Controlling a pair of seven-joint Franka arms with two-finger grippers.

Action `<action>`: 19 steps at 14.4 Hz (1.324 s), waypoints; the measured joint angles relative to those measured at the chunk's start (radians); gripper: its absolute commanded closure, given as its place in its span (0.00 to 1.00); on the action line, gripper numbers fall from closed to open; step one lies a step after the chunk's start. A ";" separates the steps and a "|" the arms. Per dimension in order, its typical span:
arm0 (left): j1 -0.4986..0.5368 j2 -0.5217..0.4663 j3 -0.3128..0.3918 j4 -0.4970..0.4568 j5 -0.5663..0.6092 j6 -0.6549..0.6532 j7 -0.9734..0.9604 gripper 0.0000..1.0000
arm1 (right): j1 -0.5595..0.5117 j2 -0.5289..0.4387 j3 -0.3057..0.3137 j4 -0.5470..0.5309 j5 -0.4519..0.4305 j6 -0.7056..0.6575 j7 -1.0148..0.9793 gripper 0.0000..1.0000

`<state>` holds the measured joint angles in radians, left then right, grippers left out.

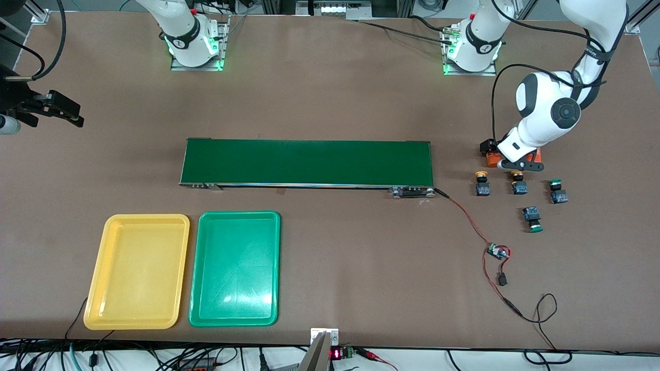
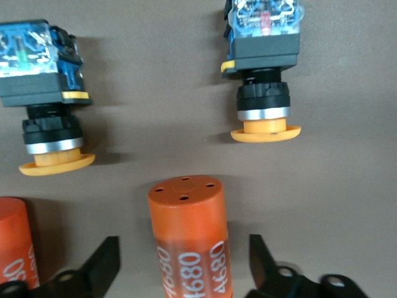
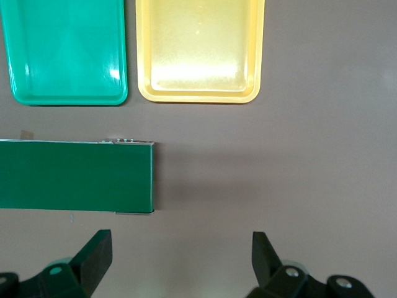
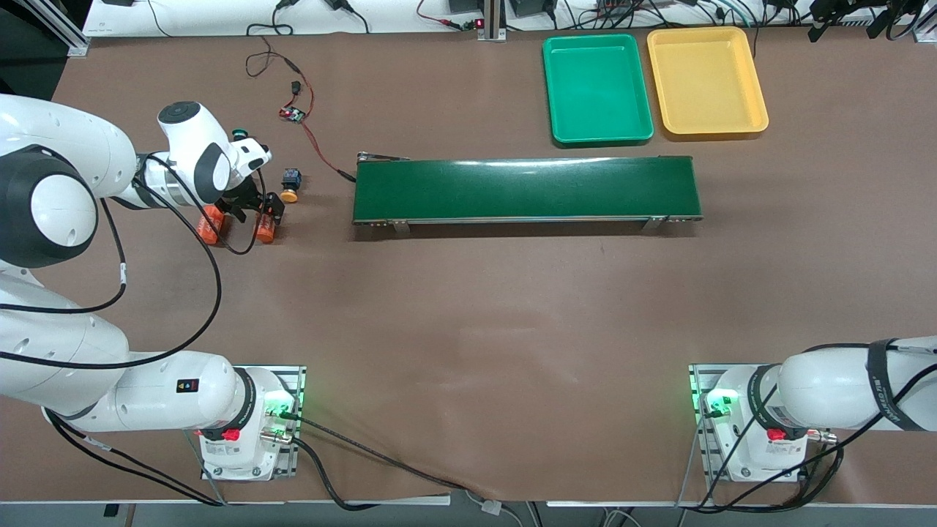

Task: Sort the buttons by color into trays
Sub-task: 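Grasp the orange cylinder with the left gripper and lift it, then set the orange cylinder on the belt, open the left gripper, withdraw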

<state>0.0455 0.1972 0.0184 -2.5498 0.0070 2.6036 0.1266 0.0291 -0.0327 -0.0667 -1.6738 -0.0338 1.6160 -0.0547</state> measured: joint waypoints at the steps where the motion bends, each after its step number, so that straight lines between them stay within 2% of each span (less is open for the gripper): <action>1: 0.000 0.005 0.000 0.000 0.000 0.000 0.000 0.53 | 0.000 0.000 0.000 0.000 0.000 0.000 0.000 0.00; 4: 0.000 0.012 -0.001 0.001 0.000 -0.009 0.001 0.74 | 0.000 -0.001 0.000 0.000 0.000 -0.005 0.000 0.00; 6: 0.000 0.007 -0.007 0.011 0.000 -0.035 0.001 0.78 | 0.000 -0.002 0.001 0.000 0.000 -0.018 0.000 0.00; 8: -0.003 -0.012 -0.016 0.054 0.000 -0.116 0.003 0.78 | 0.000 -0.003 0.004 0.000 0.000 -0.024 0.000 0.00; 10: -0.005 -0.043 -0.040 0.152 0.000 -0.291 0.004 0.74 | 0.000 -0.003 0.006 0.000 0.000 -0.025 0.000 0.00; 12: -0.007 -0.060 -0.080 0.293 0.000 -0.537 0.004 0.76 | 0.000 -0.003 0.006 0.000 0.000 -0.025 0.000 0.00; 14: -0.010 -0.052 -0.142 0.445 0.000 -0.760 0.004 0.77 | 0.000 -0.003 0.006 0.000 0.000 -0.025 0.000 0.00; 15: -0.012 -0.041 -0.176 0.506 0.000 -0.830 0.004 0.77 | 0.000 -0.003 0.006 0.000 0.000 -0.025 0.000 0.00; 17: -0.016 -0.013 -0.248 0.577 -0.001 -0.886 0.012 0.79 | 0.000 -0.003 0.006 0.000 0.000 -0.025 0.000 0.00; 19: -0.019 0.013 -0.331 0.608 -0.002 -0.882 0.074 0.79 | 0.000 -0.003 0.005 0.000 0.000 -0.025 0.000 0.00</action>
<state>0.0265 0.2106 -0.3124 -1.9422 0.0055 1.7215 0.2005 0.0288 -0.0357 -0.0615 -1.6738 -0.0337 1.5909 -0.0543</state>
